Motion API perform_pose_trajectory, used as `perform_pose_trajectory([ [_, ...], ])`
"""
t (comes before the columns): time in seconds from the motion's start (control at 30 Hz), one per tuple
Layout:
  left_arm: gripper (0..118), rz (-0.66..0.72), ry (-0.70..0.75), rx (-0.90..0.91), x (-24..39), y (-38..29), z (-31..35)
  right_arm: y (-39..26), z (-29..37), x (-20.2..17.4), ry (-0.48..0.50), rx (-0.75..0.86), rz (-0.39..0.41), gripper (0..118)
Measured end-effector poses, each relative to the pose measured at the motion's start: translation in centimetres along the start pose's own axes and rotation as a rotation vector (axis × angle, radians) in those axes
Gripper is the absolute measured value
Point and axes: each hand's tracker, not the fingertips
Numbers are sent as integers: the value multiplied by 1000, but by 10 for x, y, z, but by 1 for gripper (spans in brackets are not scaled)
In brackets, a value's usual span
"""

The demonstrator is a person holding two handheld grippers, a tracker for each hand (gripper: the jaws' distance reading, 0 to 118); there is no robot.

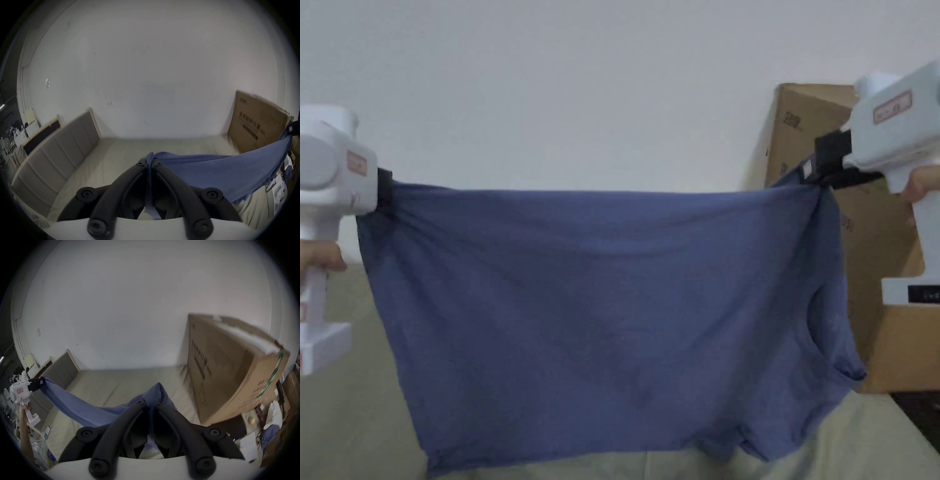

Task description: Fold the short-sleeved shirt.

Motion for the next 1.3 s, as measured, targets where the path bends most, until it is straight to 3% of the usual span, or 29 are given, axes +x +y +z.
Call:
perform_pose_trajectory([
  [0.17, 2, -47, -16, -247, 17, -131, -77, -106, -85, 23, -7, -211, -97, 5],
  [0.33, 2, 28, -37, -436, 17, -234, -109, -207, -128, 42, -7, -393, -193, 5],
  [0.5, 2, 23, -25, -495, 19, -271, -93, -257, -125, 46, -11, -463, -180, 5],
  [0.63, 2, 30, -37, -451, 12, -267, -61, -259, -80, 42, 37, -408, -258, 5],
  [0.9, 2, 38, -75, -375, -20, -276, 56, -282, 47, 21, 55, -305, -249, 5],
  [1.07, 2, 5, -78, -340, -41, -316, 143, -334, 124, 6, 57, -281, -214, 5],
  [1.3, 2, -45, -58, -432, -43, -403, 221, -436, 161, -1, 13, -366, -205, 5],
])
